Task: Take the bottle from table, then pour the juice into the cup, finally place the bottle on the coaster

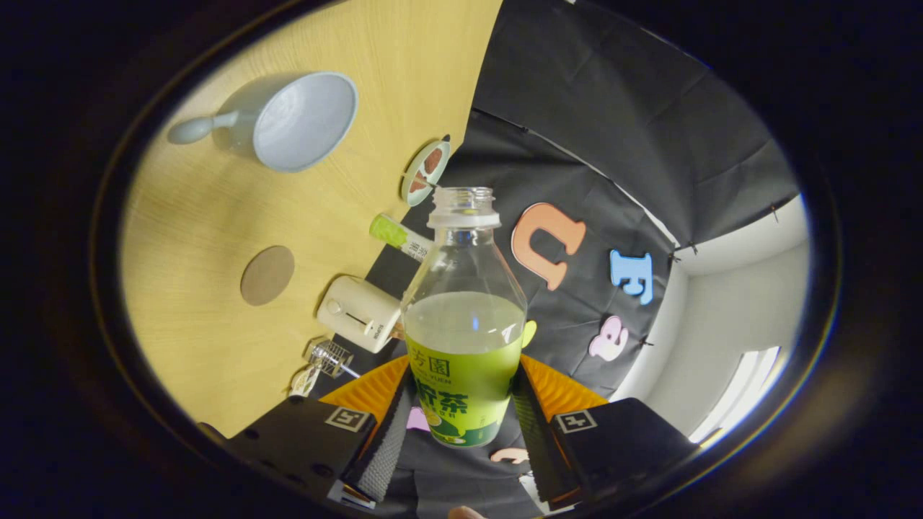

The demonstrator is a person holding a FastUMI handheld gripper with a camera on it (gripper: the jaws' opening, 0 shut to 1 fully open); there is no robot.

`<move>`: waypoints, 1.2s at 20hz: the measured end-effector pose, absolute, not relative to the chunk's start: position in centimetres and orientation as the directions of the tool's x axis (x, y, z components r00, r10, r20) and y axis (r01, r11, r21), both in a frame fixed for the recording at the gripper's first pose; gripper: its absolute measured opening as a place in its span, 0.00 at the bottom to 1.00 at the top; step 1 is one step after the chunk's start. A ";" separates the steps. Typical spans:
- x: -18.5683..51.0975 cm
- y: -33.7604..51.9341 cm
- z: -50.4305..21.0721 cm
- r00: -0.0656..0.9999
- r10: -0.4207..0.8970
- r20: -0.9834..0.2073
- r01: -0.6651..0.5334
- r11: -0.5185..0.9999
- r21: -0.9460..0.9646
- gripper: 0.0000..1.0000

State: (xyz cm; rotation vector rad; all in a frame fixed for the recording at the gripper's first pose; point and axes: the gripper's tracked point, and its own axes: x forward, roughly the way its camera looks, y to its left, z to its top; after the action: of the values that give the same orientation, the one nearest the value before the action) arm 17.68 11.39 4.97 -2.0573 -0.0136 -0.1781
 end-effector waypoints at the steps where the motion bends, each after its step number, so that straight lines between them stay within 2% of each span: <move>1: 17.8 11.2 4.8 0.990 -0.071 0.124 0.078 -0.456 -0.887 0.79; 7: 17.5 10.7 3.3 0.995 -0.076 0.064 0.039 -0.297 -0.954 0.79; 14: 16.1 10.8 1.6 0.998 -0.043 -0.047 -0.046 0.029 -0.999 0.79; 19: 14.8 10.7 1.9 0.995 -0.004 -0.098 -0.094 0.265 -0.960 0.79; 24: 13.5 10.8 2.3 0.987 0.060 -0.147 -0.156 0.536 -0.830 0.79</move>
State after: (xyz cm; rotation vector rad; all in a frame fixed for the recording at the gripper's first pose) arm 13.51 10.80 2.29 -0.9977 0.1048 0.1287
